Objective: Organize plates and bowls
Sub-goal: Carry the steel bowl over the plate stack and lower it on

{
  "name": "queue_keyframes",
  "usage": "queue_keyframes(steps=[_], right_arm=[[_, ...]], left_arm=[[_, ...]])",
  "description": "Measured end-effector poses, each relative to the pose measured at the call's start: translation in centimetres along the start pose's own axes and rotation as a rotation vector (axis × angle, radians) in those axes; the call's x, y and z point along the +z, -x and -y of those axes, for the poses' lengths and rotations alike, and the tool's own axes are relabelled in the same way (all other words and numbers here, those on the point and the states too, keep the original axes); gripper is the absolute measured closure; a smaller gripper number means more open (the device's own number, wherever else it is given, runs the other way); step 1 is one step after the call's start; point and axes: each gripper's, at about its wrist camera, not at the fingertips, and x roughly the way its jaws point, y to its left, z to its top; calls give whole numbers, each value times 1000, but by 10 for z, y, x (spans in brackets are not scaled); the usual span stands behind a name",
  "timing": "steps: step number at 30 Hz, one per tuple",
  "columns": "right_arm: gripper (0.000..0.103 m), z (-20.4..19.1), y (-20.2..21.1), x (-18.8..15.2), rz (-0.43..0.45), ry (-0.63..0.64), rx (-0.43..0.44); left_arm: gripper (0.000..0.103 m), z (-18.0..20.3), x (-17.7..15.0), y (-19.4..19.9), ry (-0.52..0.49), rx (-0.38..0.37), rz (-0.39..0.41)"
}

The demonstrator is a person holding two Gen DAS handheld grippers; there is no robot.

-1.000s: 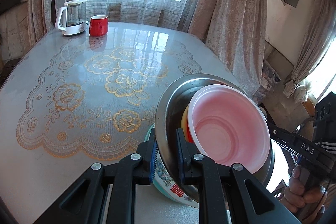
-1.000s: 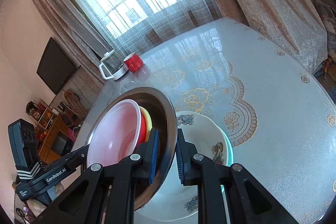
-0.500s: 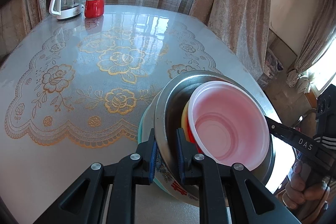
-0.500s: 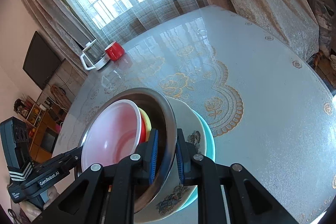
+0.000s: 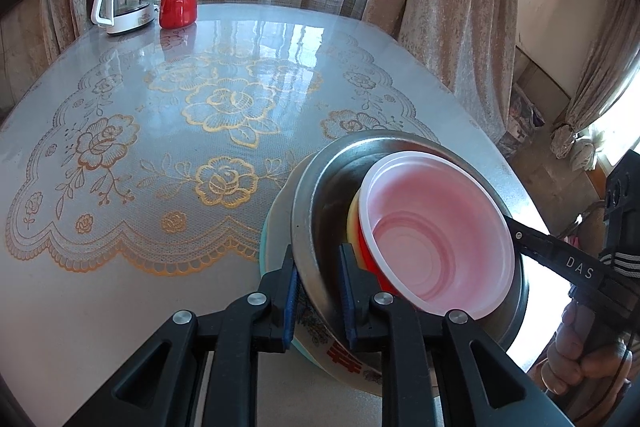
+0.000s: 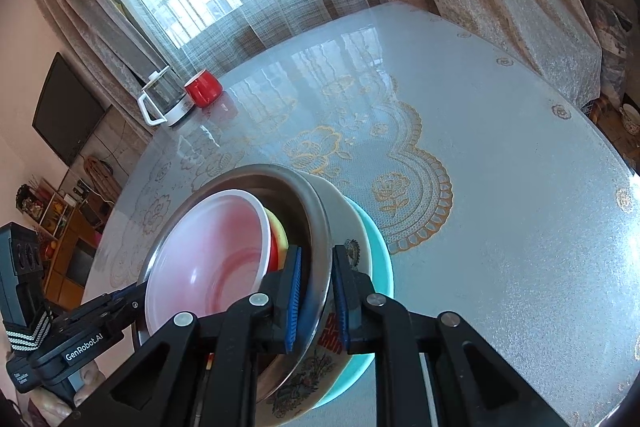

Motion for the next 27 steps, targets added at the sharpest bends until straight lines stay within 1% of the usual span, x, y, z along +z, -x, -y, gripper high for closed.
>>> queue_keyframes(steps=[3, 6, 9, 12, 21, 27], right_arm=[[86, 2, 2, 0, -1, -8, 5], [81, 5, 8, 0, 9, -21, 16], [80, 5, 13, -2, 14, -25, 9], [78, 5, 17, -4, 16, -28, 6], [78, 2, 20, -13, 4, -23, 13], [86, -5, 19, -16, 25, 8, 7]], left_arm=[[84, 0, -1, 1, 4, 1, 1], [83, 1, -3, 3, 4, -1, 9], [83, 0, -4, 5, 13, -6, 14], [82, 0, -7, 8, 18, -10, 23], [81, 5, -12, 16, -9, 14, 55], [79, 6, -13, 17, -18, 22, 66]])
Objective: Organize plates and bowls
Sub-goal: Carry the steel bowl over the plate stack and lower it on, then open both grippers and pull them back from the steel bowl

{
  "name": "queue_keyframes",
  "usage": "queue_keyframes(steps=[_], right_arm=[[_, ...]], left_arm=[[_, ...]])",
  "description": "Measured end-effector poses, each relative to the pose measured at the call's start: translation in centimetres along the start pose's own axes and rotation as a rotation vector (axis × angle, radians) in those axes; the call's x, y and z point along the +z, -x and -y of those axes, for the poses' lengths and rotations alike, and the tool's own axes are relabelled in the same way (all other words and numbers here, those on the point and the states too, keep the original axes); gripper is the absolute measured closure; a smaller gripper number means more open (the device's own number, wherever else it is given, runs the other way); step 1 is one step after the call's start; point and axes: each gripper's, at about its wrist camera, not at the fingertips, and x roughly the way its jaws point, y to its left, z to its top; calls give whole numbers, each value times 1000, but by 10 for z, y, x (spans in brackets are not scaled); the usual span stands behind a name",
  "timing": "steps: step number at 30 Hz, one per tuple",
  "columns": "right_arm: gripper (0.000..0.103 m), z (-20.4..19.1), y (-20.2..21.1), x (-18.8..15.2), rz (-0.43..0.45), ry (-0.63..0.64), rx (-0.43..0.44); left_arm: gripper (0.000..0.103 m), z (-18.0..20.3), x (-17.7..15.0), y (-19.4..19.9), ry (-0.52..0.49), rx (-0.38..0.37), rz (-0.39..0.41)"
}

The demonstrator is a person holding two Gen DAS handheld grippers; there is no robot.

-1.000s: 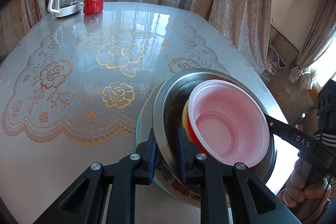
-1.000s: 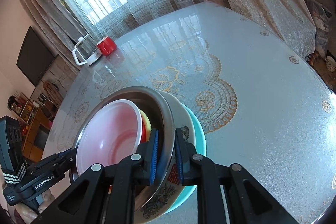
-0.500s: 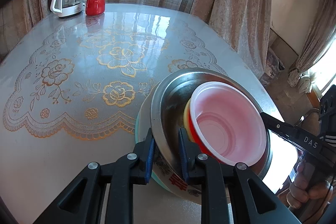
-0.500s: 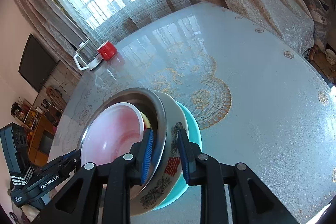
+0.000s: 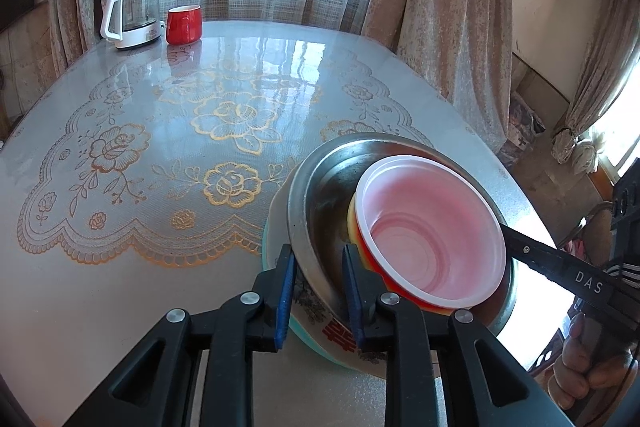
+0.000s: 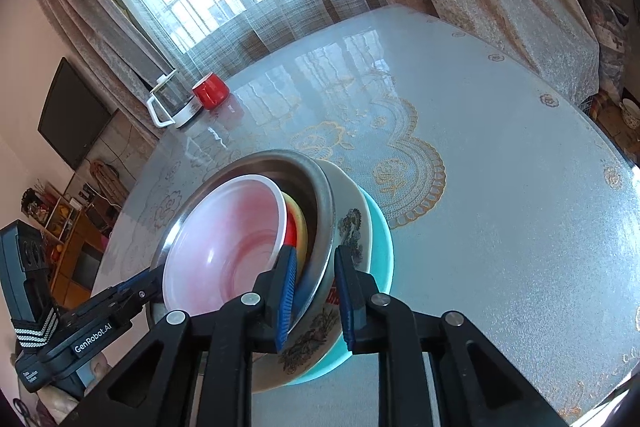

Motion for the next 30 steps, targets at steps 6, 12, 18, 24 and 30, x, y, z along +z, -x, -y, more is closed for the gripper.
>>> queue_keyframes(steps=[6, 12, 18, 24, 30], right_arm=[[87, 0, -2, 0, 10, 3, -3], [87, 2, -2, -1, 4, -5, 7], [86, -2, -1, -2, 6, 12, -11], [84, -8, 1, -3, 8, 28, -33], [79, -12, 8, -5, 32, 44, -57]], left_arm=[[79, -1, -1, 0, -4, 7, 8], [79, 1, -2, 1, -1, 13, 11], [79, 3, -3, 4, -5, 33, 17], [79, 3, -6, 15, -6, 54, 41], [79, -1, -11, 27, 7, 65, 68]])
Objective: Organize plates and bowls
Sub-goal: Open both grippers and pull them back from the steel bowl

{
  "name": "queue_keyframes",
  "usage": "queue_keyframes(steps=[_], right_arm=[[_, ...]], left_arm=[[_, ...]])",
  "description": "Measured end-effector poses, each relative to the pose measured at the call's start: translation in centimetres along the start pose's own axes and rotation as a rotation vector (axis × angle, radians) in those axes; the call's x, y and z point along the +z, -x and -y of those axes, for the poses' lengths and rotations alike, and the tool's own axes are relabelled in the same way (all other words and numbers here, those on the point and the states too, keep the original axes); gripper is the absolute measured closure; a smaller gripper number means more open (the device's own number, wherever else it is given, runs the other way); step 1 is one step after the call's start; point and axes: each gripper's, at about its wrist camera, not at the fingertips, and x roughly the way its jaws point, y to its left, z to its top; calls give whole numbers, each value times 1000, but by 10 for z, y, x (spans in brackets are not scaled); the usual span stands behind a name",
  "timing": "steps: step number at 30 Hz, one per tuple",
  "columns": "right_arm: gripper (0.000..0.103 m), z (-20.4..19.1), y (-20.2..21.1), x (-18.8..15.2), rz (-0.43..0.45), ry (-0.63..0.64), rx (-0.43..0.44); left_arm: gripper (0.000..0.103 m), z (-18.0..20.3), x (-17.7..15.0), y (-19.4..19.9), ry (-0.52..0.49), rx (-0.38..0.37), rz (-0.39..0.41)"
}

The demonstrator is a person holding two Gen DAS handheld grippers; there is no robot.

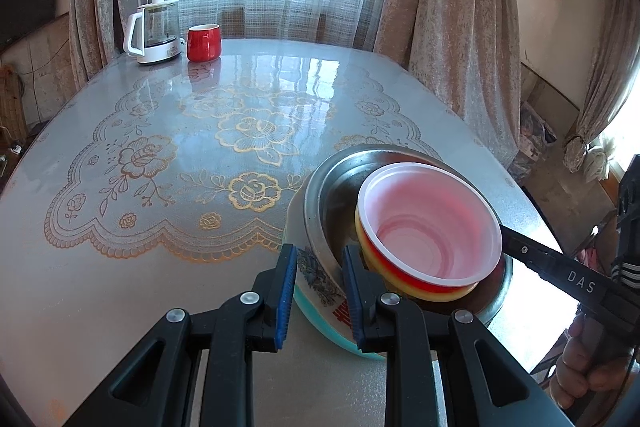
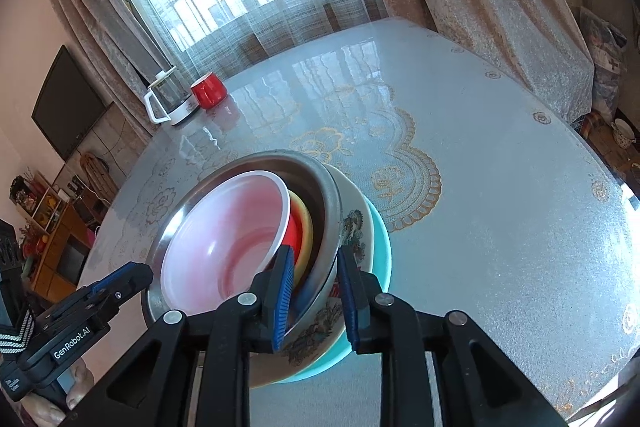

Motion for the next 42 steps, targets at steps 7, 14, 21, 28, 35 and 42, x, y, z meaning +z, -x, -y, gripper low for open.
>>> queue_keyframes(steps=[7, 14, 21, 28, 35, 42], right_arm=[[76, -9, 13, -1, 54, 32, -43], [73, -18, 25, -5, 111, 53, -84], [71, -32, 30, -17, 152, 85, -140], [67, -47, 29, -33, 170, 130, -182], [65, -64, 31, -40, 196, 190, -198], [65, -69, 32, -43, 198, 207, -179]], left_arm=[[79, -6, -6, 13, 22, 30, 28], [73, -12, -18, 27, 44, 70, 67], [66, -12, -31, 40, 54, 135, 112], [61, -10, -45, 41, 45, 186, 127], [56, -10, -47, 45, 49, 202, 162], [46, 0, -46, 47, 32, 208, 185]])
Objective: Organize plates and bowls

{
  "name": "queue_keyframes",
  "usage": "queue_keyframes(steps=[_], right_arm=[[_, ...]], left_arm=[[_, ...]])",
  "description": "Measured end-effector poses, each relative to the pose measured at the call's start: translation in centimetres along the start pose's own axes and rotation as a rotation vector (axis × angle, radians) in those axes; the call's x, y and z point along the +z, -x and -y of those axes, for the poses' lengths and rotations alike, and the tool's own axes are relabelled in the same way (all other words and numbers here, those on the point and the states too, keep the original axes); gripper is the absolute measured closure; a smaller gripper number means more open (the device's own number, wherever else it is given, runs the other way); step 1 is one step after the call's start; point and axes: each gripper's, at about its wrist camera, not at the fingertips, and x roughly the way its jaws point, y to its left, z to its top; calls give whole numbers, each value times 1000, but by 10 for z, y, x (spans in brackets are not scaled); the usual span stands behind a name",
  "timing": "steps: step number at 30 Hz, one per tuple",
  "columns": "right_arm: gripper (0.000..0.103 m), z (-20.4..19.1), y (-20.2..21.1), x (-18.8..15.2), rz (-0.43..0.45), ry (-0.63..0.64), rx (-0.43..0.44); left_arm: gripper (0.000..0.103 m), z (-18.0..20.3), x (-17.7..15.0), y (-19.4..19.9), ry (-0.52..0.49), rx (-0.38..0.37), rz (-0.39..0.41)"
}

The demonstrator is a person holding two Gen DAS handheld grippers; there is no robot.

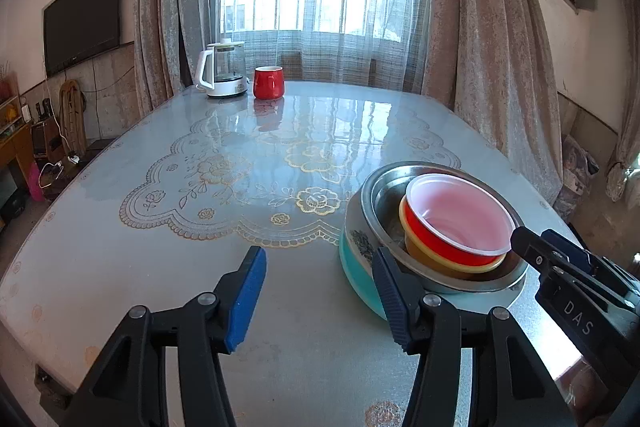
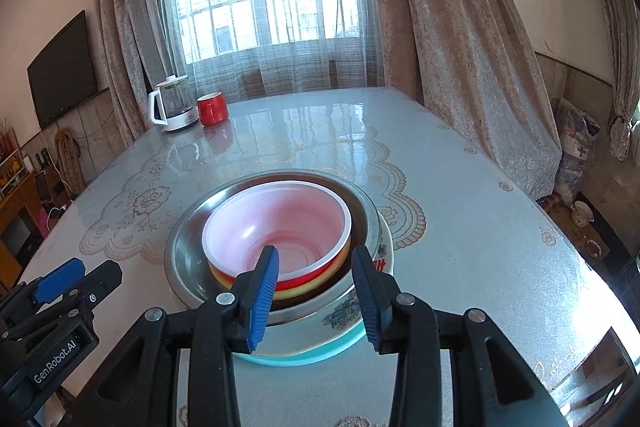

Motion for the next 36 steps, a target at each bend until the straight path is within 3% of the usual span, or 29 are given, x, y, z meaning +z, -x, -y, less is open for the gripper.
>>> queue_keyframes(steps=[11, 36], right_arm=[[64, 2, 5, -1, 13, -5, -7], [64, -1, 1, 2, 0, -2, -7]], left_arm=[[33, 13, 1, 8, -40, 6, 19], [28, 13, -2, 12, -50, 7, 34]])
